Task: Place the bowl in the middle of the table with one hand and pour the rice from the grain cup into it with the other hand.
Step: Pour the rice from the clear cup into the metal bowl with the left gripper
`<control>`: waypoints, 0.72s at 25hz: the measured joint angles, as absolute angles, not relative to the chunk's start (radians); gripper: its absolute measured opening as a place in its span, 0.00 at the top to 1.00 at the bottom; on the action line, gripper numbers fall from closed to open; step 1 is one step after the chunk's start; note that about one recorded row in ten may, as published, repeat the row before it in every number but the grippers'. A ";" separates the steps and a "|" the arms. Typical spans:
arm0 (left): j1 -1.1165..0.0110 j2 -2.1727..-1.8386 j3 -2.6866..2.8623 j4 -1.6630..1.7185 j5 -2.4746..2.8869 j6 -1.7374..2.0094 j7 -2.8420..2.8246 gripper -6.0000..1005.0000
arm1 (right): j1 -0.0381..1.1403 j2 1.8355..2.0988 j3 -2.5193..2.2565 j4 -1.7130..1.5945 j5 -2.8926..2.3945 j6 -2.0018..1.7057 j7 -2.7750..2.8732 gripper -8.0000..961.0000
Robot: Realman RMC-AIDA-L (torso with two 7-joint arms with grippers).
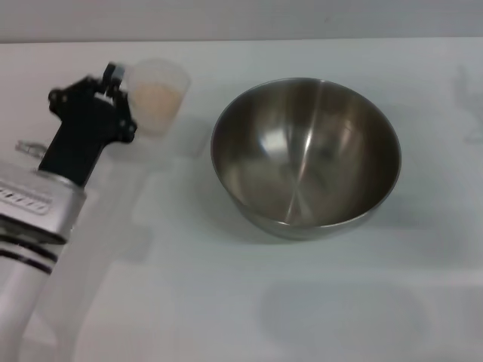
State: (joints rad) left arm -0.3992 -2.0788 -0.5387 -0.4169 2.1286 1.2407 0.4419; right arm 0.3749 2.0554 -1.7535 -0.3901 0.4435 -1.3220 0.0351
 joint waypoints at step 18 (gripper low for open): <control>-0.506 -2.079 -0.517 -0.453 2.377 1.231 0.945 0.96 | 0.406 2.047 -1.751 -0.364 0.447 -1.324 0.029 0.54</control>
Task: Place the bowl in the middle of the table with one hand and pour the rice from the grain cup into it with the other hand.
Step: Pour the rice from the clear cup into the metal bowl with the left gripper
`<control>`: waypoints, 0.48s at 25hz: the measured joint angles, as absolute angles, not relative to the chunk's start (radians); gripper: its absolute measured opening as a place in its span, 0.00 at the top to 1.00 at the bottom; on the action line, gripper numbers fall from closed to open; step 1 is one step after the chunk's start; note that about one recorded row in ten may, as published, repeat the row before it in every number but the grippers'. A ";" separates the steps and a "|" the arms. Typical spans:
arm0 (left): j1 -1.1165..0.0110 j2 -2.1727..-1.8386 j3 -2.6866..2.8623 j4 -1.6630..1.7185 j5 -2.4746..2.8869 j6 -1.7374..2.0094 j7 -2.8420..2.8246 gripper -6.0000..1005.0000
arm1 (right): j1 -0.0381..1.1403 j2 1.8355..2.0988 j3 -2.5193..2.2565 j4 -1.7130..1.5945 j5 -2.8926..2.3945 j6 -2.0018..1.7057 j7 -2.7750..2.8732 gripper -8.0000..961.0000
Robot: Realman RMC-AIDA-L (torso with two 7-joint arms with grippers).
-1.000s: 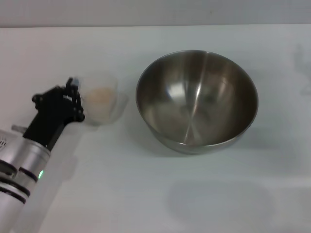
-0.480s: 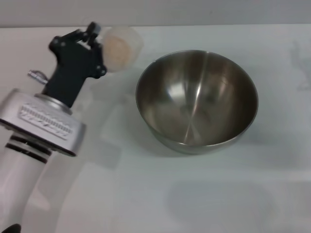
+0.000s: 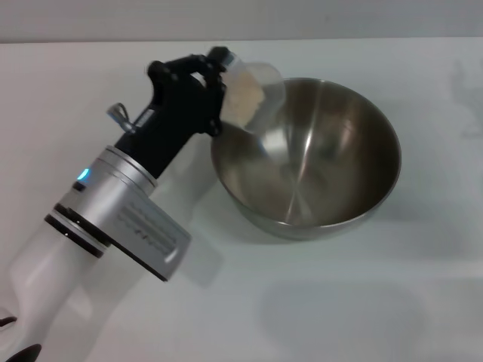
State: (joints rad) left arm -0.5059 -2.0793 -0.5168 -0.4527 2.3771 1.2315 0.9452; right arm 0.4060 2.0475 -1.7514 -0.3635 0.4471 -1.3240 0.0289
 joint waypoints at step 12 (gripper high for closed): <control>-0.512 -2.080 -0.504 -0.488 2.415 1.134 1.166 0.96 | 0.419 2.046 -1.752 -0.363 0.442 -1.325 0.029 0.54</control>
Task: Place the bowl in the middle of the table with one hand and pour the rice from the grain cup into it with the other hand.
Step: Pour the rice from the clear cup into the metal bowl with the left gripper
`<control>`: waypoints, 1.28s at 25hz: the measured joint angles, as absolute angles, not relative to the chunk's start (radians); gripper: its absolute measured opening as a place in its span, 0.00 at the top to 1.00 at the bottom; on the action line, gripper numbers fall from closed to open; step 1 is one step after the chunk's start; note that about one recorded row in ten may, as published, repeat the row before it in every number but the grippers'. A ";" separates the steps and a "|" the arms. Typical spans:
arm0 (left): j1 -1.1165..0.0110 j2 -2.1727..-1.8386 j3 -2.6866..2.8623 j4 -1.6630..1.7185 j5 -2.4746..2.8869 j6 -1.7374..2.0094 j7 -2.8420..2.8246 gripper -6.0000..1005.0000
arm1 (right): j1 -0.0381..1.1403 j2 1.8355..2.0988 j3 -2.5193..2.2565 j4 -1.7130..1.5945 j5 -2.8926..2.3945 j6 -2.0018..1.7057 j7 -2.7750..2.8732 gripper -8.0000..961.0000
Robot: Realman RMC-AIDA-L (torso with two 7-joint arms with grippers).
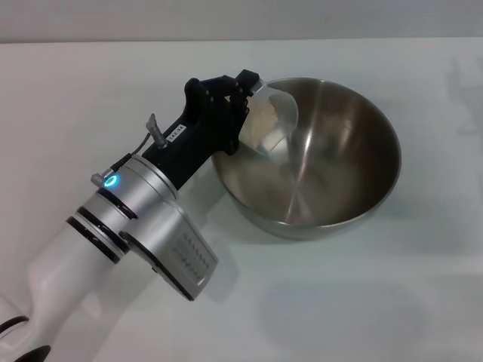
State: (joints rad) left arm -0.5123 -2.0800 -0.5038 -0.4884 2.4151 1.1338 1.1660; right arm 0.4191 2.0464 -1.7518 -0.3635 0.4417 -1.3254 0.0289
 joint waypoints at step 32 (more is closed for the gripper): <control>-0.508 -2.080 -0.470 -0.555 2.473 1.093 1.676 0.94 | 0.441 2.046 -1.716 -0.331 0.442 -1.324 0.034 0.54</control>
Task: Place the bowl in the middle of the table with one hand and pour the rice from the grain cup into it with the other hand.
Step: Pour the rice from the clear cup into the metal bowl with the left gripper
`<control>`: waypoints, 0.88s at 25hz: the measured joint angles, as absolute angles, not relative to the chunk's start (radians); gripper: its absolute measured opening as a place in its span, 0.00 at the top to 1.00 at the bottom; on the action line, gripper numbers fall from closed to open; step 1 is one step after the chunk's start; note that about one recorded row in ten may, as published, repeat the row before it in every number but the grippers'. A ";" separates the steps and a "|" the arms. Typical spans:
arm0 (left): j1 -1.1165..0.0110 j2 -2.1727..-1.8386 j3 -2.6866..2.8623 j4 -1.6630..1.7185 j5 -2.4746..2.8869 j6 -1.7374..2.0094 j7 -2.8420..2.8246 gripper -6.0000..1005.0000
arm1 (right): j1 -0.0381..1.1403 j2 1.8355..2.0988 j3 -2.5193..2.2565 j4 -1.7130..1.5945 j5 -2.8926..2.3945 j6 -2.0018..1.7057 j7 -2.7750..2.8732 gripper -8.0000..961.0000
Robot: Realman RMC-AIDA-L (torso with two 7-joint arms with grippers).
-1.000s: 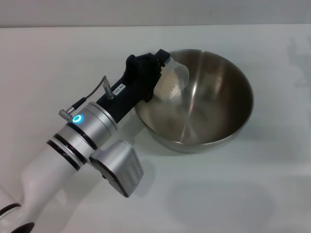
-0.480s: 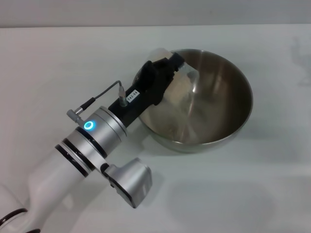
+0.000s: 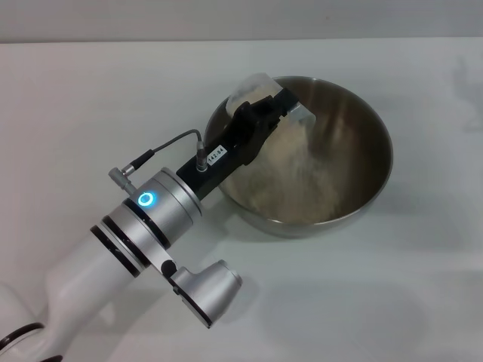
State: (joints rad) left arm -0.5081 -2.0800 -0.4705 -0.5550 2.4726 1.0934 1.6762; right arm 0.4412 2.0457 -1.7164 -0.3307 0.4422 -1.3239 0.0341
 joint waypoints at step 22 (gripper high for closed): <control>-0.512 -2.080 -0.463 -0.572 2.522 1.095 2.012 0.93 | 0.442 2.045 -1.714 -0.334 0.442 -1.324 0.033 0.54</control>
